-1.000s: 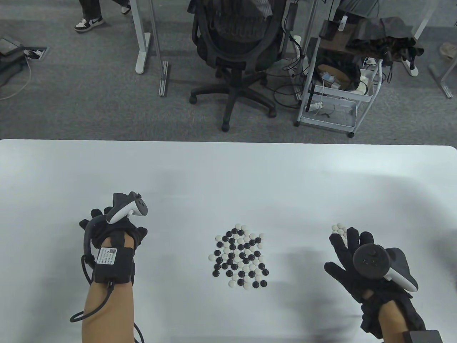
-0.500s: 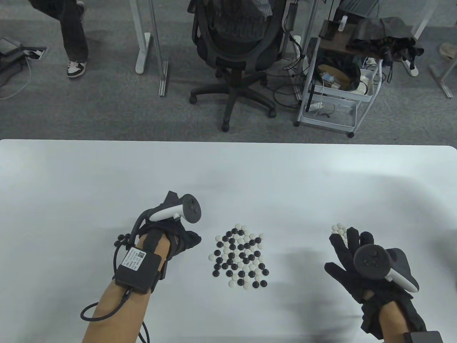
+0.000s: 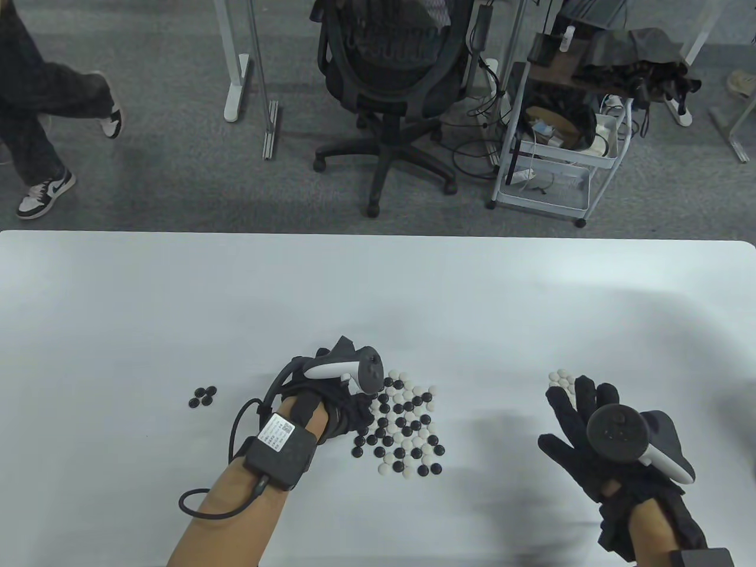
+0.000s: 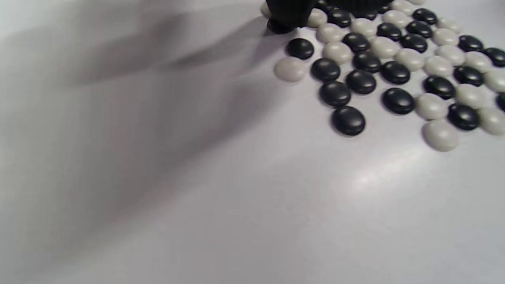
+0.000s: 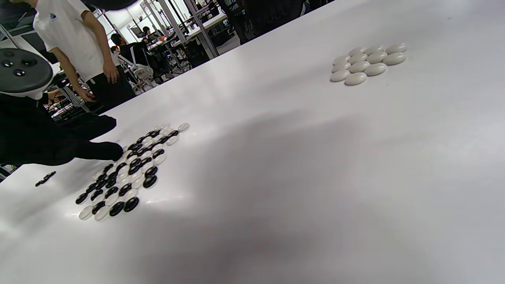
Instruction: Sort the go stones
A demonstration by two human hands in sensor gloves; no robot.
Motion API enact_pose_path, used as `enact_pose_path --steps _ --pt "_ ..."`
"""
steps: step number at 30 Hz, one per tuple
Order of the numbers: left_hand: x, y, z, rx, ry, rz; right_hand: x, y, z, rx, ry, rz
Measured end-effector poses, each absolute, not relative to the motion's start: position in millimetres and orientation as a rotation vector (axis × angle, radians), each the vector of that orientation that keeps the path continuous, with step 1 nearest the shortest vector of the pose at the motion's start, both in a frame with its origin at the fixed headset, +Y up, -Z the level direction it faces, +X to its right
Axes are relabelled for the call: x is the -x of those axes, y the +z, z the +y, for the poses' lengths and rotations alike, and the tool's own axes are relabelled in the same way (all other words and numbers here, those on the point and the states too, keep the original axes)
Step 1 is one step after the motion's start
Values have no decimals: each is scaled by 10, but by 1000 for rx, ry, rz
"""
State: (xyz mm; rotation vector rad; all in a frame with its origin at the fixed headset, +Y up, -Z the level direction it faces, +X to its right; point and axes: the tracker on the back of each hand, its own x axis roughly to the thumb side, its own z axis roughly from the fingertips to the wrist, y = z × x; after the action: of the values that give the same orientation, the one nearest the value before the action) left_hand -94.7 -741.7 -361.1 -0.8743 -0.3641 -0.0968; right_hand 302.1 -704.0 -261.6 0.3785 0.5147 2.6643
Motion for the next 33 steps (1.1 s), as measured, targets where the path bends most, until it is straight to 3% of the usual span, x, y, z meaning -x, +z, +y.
enact_pose_path --steps 9,13,27,33 --pt "2121 -3694 -7344 896 28 46 -3021 -2613 -7044 -386 2657 524" --pt "2383 -3635 -7343 887 40 125 -3022 -2610 -7034 -385 2659 512" --pt "2831 -3513 -7349 874 53 261 -3001 -2624 -7065 -383 2665 535" --pt "2636 -3507 -7234 825 47 156 -2996 -2624 -7064 -385 2666 531"
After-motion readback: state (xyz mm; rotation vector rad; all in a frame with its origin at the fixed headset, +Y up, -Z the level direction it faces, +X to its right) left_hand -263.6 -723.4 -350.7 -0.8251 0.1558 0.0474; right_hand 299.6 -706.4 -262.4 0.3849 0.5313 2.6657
